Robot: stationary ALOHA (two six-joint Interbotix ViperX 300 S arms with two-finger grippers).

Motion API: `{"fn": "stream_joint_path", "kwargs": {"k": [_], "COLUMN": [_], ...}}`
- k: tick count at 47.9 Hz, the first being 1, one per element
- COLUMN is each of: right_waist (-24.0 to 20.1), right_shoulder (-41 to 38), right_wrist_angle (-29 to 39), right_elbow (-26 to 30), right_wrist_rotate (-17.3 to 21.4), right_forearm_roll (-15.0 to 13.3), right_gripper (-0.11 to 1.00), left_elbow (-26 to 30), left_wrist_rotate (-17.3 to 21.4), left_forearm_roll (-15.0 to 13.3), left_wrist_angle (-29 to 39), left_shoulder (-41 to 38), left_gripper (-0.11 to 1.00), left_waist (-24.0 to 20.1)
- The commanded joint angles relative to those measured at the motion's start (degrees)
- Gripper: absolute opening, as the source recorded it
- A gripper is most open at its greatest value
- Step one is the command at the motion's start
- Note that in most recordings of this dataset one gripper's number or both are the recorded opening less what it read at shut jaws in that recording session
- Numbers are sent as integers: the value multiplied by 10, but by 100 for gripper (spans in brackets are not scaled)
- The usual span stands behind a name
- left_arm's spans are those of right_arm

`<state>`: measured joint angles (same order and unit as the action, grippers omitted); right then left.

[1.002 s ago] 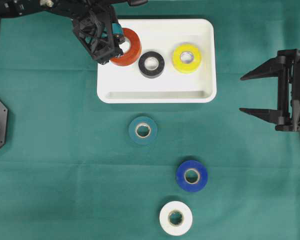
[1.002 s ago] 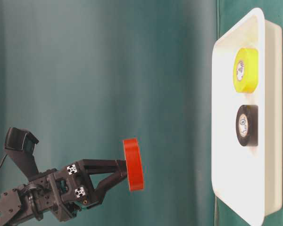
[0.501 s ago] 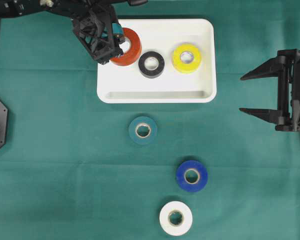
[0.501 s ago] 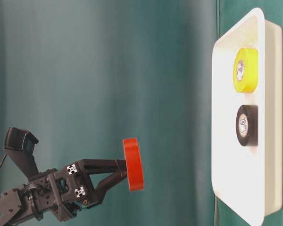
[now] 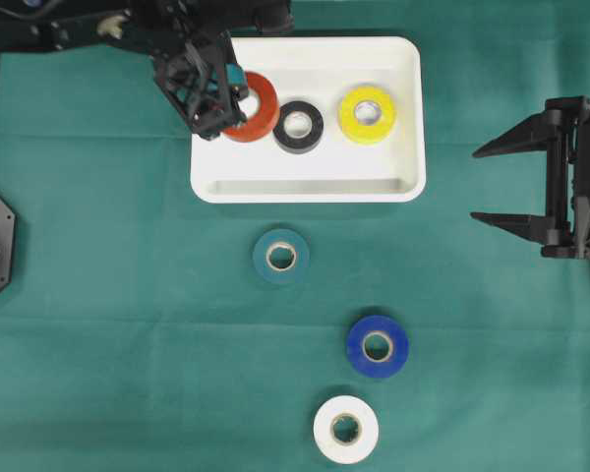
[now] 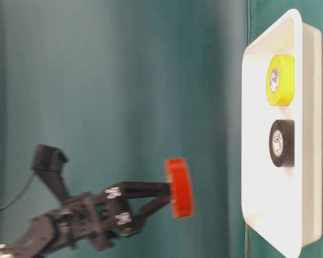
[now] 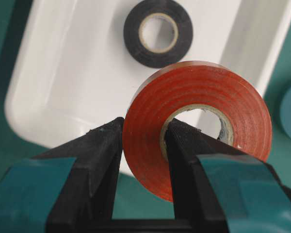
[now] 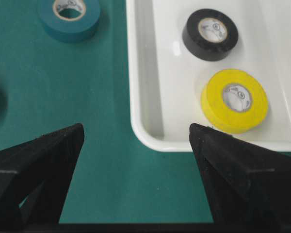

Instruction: Pick up the tape from a random location and place it into the white case.

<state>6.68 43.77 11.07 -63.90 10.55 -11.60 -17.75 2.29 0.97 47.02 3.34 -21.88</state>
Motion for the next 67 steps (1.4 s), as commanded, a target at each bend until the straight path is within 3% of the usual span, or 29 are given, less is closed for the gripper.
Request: {"fn": "stream_joint_path", "kwargs": {"k": [1,21,61,65,67], "right_waist": [-1,-1,-1,-1,-1], "right_shoulder": [0,-2,-7,-7,-7], "right_wrist_angle": [-2,-2,-3,-2,-2], "right_elbow": [16,15,15,16,16], "right_wrist_rotate": [1,2,2,2,2], "right_forearm_roll": [-2,-2,-2,-2,-2], "right_gripper": [88,88,88,88,88], "left_elbow": [-6,-52,-63,-63,-64], "left_wrist_rotate": [1,0,0,0,2], "left_forearm_roll": [0,-3,-4,-4,-4], "left_wrist_angle": [-30,-125,-149,-149,-149], "left_shoulder": [-6,-92,-112,-112,-112], "left_gripper": [22,22,22,22,28], "left_waist": [-9,-41,-52,-52,-52]}}
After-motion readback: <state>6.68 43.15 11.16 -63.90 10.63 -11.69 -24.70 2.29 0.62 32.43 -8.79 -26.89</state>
